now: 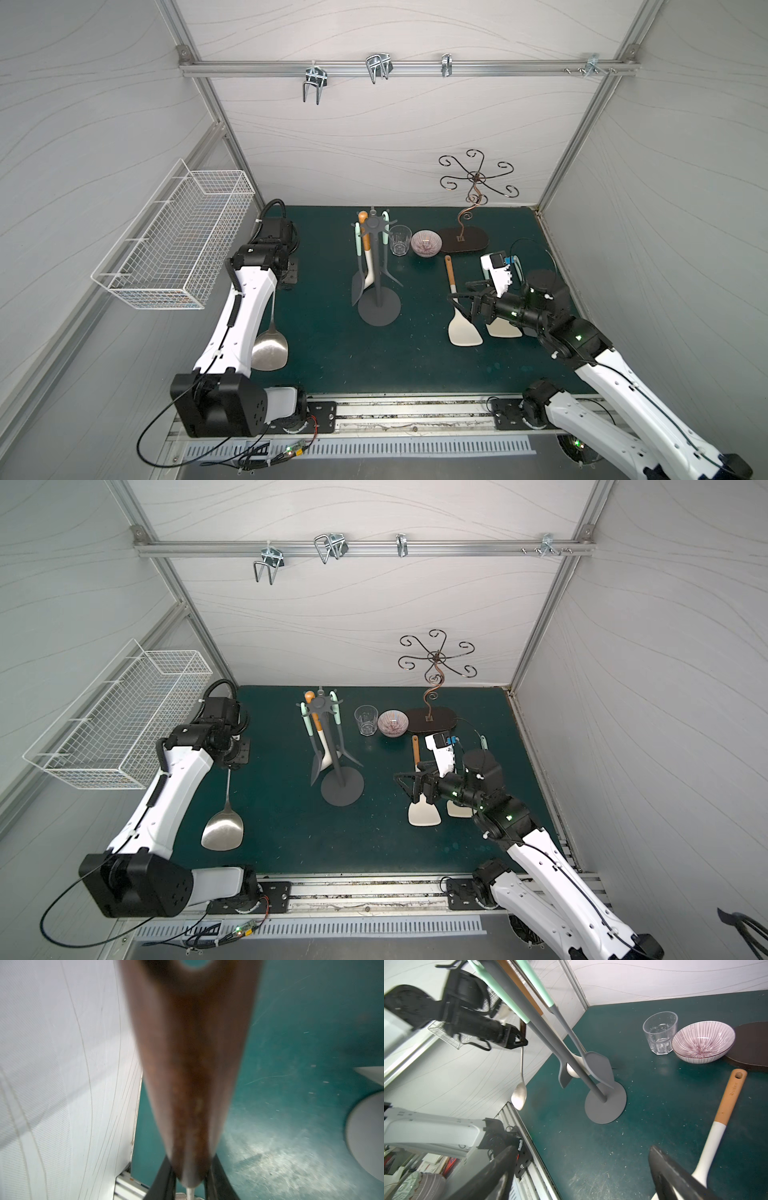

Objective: Take the spatula off the kitchen utensil rack
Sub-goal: Place the spatula at the center of the board.

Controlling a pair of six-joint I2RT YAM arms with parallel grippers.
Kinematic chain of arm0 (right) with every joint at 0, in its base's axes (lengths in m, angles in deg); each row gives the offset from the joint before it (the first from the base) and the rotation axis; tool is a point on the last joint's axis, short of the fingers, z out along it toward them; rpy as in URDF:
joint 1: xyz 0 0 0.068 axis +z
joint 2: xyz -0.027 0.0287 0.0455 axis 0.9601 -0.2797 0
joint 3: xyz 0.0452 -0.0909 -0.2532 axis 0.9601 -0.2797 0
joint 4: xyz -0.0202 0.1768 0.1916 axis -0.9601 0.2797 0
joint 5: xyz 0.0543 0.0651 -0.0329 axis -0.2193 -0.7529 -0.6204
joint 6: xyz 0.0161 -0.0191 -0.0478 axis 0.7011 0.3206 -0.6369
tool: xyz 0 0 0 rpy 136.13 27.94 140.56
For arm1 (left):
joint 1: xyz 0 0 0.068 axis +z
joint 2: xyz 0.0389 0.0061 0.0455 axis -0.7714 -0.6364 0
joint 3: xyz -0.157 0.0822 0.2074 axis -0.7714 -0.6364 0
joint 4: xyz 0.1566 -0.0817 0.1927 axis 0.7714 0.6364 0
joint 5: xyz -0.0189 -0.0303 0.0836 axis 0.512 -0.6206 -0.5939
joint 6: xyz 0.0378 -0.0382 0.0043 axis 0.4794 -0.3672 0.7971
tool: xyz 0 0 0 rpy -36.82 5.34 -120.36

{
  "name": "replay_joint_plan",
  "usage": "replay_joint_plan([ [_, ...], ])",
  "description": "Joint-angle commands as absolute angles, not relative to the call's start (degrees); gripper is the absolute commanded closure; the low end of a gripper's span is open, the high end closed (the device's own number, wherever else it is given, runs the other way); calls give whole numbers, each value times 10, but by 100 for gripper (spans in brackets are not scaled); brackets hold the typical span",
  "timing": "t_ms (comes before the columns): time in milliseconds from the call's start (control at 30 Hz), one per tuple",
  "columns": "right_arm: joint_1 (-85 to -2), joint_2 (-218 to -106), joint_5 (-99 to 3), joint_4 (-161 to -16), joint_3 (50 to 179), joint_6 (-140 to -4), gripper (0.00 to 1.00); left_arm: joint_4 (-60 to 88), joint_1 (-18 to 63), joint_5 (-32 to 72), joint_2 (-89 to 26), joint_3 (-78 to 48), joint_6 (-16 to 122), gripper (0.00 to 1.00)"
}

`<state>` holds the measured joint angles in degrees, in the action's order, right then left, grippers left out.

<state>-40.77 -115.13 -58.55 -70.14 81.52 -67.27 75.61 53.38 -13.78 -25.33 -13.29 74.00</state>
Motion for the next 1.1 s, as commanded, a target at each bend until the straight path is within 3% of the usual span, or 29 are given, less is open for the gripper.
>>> replay_joint_plan([
  [0, -404, -1140, -610, -698, 807, -657, 1, 725, 560, -154, -283, -124, 762, 100],
  [400, -405, -1062, -621, -709, 746, -619, 1, 737, 600, -180, -503, -10, 787, 100],
  [1067, -404, -1064, -638, -721, 701, -639, 1, 731, 624, -242, -643, -4, 801, 100],
])
